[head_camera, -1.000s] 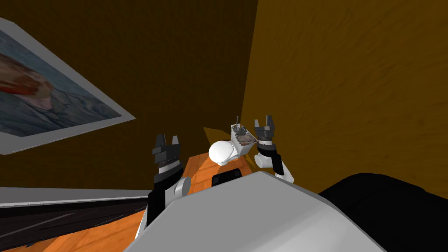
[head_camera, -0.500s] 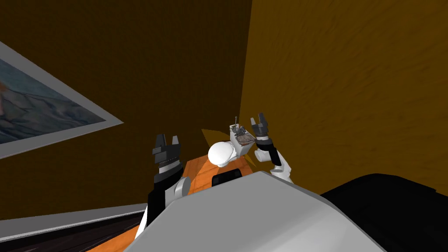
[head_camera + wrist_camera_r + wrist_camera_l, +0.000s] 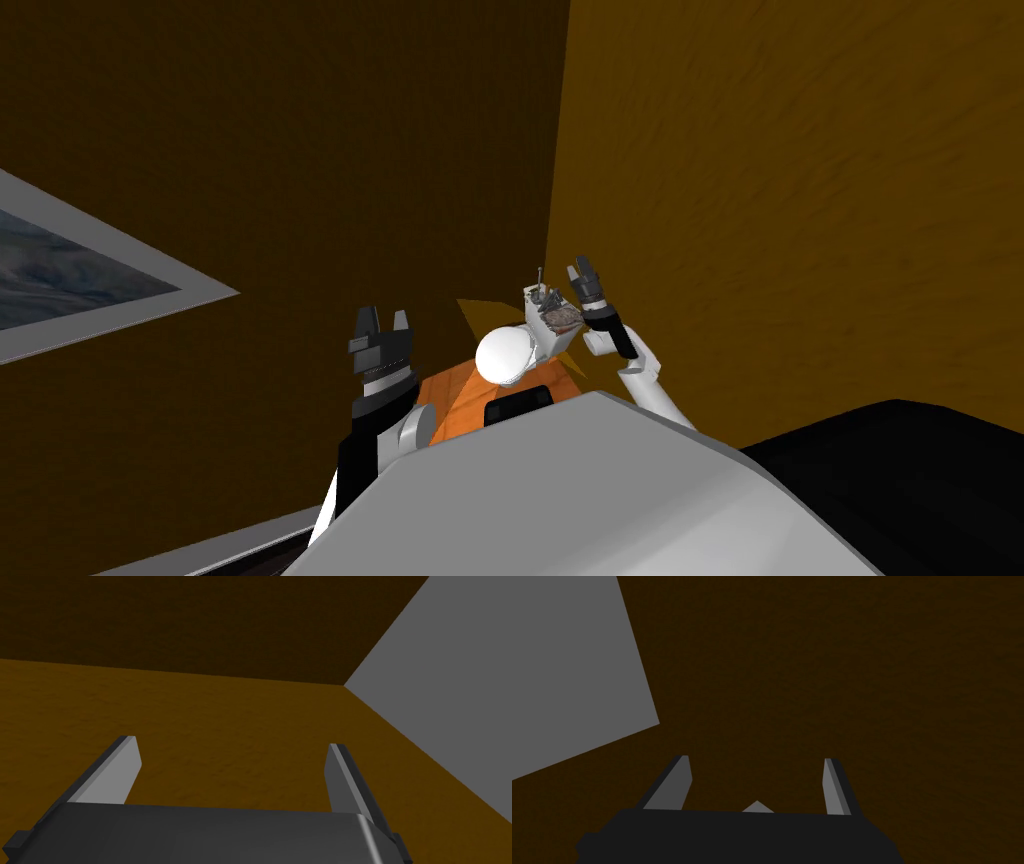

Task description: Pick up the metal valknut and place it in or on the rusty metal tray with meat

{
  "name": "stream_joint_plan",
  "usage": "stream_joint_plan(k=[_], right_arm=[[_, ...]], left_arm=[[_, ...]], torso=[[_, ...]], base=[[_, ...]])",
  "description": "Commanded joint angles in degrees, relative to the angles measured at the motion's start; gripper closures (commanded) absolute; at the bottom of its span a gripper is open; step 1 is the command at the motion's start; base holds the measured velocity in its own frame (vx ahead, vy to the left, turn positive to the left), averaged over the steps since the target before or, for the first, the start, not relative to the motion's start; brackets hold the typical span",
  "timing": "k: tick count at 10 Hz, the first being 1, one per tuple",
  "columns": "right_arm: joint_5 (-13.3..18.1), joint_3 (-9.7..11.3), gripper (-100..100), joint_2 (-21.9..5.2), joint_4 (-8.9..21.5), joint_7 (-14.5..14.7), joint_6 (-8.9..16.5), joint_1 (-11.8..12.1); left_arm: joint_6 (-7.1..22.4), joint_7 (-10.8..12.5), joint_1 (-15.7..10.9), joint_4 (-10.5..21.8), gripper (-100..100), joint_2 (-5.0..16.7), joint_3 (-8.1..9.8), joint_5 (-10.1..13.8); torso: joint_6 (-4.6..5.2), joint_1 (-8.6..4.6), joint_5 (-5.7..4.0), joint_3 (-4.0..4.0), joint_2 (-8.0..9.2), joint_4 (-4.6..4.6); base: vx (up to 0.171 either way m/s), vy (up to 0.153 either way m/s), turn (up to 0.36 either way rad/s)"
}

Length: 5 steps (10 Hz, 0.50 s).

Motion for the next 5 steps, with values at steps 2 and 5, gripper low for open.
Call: stream_joint_plan(k=[2,5], right_arm=[[1.0,-0.8,-100,-3.8,4.6,1.0,2.5,-4.6],[2.3,-1.9,-100,-8.2,9.2,2.2,6.0,-9.7]], left_arm=[[0.0,0.0,0.0,0.0,0,0.0,0.0,0.0],[0.0,0.0,0.0,0.0,0,0.0,0.0,0.0]], torso=[[-0.04,-0.09,-0.01,0.0,0.01,0.0],[-0.03,-0.03,0.0,-0.06,-0.09,-0.03]], base=[[0.052,0.081,-0.085],[0.078,0.109,-0.131]])
